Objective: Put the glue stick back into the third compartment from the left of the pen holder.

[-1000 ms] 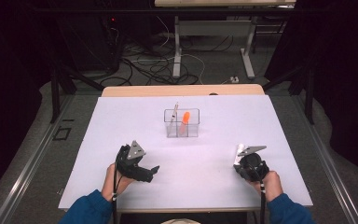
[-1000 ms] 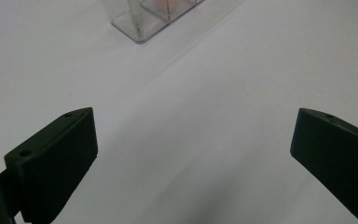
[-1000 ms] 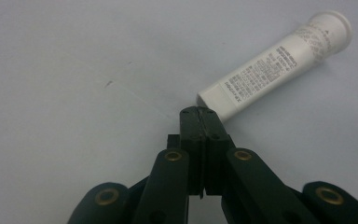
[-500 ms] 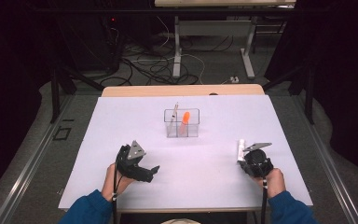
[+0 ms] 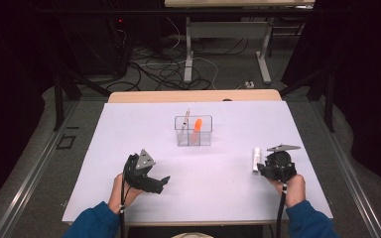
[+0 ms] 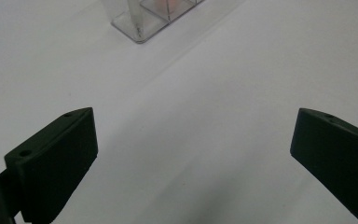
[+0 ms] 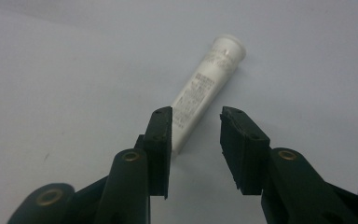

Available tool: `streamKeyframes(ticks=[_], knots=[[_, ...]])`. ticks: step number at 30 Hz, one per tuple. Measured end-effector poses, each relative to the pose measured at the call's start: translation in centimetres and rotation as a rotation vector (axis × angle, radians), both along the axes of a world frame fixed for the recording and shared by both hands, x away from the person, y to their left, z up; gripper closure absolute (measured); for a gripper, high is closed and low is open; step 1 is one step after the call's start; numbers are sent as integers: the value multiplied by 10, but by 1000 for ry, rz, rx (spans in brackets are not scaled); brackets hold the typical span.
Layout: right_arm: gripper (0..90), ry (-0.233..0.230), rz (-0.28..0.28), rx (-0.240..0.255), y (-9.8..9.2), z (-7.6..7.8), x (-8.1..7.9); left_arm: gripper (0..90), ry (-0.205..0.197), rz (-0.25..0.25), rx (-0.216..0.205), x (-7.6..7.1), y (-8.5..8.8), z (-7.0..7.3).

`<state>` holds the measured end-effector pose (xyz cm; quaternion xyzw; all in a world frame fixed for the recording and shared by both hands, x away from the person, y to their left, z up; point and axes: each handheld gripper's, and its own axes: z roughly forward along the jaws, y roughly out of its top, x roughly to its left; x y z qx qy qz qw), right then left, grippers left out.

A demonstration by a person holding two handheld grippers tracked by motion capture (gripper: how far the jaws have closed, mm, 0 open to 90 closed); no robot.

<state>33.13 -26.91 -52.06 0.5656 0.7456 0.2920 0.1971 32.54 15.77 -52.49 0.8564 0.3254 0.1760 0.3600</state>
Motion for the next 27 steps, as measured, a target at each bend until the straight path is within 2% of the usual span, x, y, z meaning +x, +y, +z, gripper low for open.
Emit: streamKeyframes(ticks=[2, 4, 10, 12, 20, 24, 27], knots=[[615, -2, -23, 26, 1, 1, 8, 4, -3, 0, 3, 0, 0, 0], [607, -2, -39, 29, 2, 0, 16, 5, -12, 3, 0, 0, 0, -1], [594, 16, -87, 30, 6, -5, 37, 5, -5, 5, -5, 0, 0, -1], [594, 28, -100, 44, 6, -7, 42, 5, -6, 4, 0, 0, 0, -1], [597, 57, -137, 64, 8, -13, 58, 5, -8, 3, 3, 1, 0, -1], [588, 73, -145, 54, 9, -15, 63, 5, -2, 0, 2, 1, 0, -1], [616, 88, -149, 58, 9, -19, 67, 5, -5, 0, 4, 1, 0, -1]])
